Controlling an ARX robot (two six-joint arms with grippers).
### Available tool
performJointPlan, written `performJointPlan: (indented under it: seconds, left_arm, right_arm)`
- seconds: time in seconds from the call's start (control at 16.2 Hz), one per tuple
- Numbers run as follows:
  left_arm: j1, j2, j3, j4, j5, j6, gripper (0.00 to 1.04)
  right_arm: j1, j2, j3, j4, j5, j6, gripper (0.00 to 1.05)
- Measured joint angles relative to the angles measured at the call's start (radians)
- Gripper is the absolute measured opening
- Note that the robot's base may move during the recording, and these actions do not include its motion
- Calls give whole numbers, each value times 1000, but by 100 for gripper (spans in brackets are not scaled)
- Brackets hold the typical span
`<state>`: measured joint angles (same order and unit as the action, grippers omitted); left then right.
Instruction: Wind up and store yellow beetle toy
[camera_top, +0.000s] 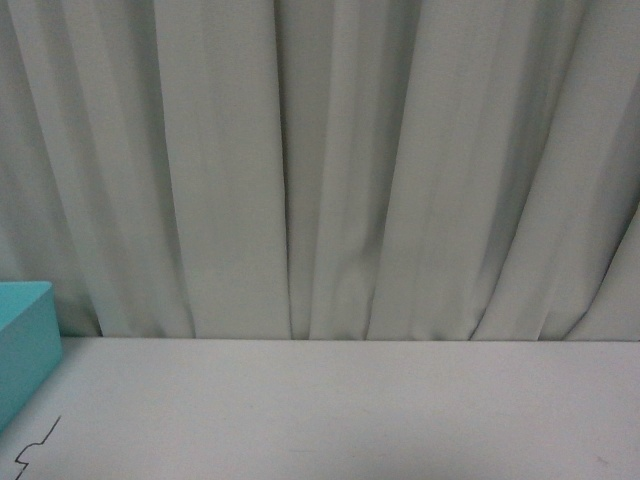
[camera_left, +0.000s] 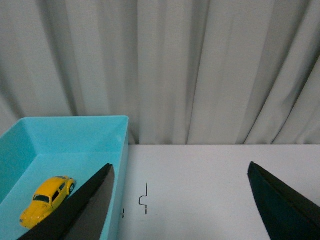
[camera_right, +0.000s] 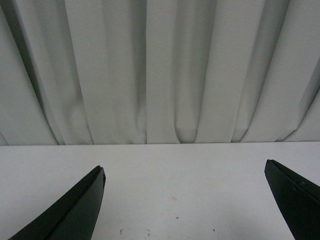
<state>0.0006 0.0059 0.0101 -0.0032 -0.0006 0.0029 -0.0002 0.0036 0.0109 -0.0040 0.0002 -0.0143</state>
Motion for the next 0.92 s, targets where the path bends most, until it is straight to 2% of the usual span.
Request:
performJointPlan:
  seconds: [0.06, 0.12, 0.92]
  left_arm:
    - [0, 0, 0, 0, 0, 0, 96]
    - [0, 0, 0, 0, 0, 1, 100]
    - [0, 0, 0, 2, 0, 0, 98]
  right_arm:
    - [0, 0, 0, 0, 0, 0, 98]
    - [0, 0, 0, 0, 0, 0, 98]
    - [0, 0, 0, 1, 0, 0, 98]
